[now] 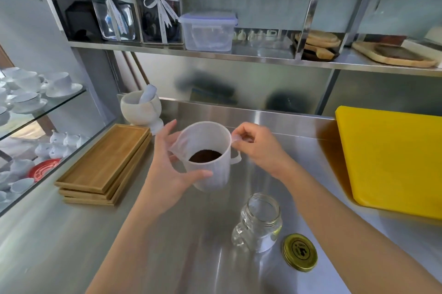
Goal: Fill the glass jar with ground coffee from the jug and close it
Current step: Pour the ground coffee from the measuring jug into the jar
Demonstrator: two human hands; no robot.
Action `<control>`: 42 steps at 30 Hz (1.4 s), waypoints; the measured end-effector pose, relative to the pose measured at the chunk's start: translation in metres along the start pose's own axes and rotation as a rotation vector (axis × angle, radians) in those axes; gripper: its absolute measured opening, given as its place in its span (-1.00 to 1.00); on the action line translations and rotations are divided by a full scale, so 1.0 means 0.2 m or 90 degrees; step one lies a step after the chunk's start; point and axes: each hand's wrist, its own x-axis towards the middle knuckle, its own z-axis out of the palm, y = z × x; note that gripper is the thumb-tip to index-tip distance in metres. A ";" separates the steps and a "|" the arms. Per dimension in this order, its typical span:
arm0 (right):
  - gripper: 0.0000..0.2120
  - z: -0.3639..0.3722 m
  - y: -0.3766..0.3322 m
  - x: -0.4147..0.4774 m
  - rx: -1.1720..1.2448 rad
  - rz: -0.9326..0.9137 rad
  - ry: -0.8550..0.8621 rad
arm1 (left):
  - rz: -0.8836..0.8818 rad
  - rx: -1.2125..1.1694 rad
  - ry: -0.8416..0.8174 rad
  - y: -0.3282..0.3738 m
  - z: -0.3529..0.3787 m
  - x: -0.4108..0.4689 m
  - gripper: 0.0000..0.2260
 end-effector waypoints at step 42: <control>-0.79 -0.36 0.29 -0.60 0.536 0.168 0.470 | -0.196 0.027 -0.366 -0.28 0.50 -0.22 -0.01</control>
